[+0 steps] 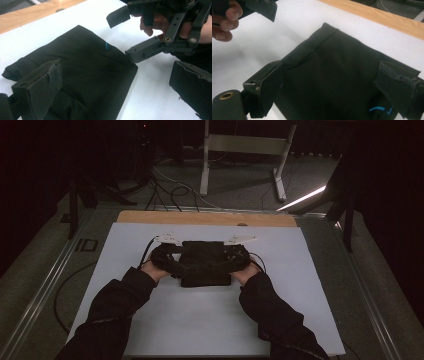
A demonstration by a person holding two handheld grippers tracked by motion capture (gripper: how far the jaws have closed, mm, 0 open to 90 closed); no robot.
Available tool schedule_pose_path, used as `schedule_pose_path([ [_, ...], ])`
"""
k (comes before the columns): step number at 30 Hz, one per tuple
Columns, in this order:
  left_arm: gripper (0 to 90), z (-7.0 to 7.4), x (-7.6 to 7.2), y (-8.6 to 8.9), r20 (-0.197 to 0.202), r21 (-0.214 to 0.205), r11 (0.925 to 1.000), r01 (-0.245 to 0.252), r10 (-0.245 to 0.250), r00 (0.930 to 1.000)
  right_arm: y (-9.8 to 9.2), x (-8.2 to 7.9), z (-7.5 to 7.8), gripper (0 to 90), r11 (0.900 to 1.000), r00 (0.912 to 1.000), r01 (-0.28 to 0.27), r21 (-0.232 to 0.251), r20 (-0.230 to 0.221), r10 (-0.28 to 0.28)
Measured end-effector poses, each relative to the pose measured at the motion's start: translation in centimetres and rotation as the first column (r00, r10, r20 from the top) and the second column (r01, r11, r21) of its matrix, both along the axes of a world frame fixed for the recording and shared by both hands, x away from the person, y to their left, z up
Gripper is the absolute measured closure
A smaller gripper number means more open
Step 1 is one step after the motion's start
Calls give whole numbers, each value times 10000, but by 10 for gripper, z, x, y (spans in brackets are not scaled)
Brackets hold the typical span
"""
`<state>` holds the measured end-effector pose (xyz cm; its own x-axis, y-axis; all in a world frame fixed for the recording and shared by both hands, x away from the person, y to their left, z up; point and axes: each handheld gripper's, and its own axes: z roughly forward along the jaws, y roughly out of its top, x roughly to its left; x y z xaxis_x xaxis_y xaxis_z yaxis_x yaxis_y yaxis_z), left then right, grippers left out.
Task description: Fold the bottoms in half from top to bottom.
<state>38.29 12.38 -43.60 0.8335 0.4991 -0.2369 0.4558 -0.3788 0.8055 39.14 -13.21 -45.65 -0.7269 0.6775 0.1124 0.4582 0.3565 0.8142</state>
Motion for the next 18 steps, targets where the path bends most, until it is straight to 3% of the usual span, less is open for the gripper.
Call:
schedule_pose_path([
  [10,0,-7,-17,-6,-40,-109,9991,416,-416,9991,-4,-20,-12,88,9991,9991,-416,125,-44,417],
  [11,0,-10,-25,-7,-22,-143,9985,528,-529,9986,-5,-25,-13,88,9984,9984,-554,116,-44,555],
  [16,0,-13,-33,-9,-22,-111,9975,701,-701,9975,-6,-34,-17,89,9970,9969,-777,48,-86,778],
  [18,0,-17,-43,-9,24,-122,9969,772,-772,9970,-7,-41,-20,88,9943,9943,-1062,-55,-77,1061],
])
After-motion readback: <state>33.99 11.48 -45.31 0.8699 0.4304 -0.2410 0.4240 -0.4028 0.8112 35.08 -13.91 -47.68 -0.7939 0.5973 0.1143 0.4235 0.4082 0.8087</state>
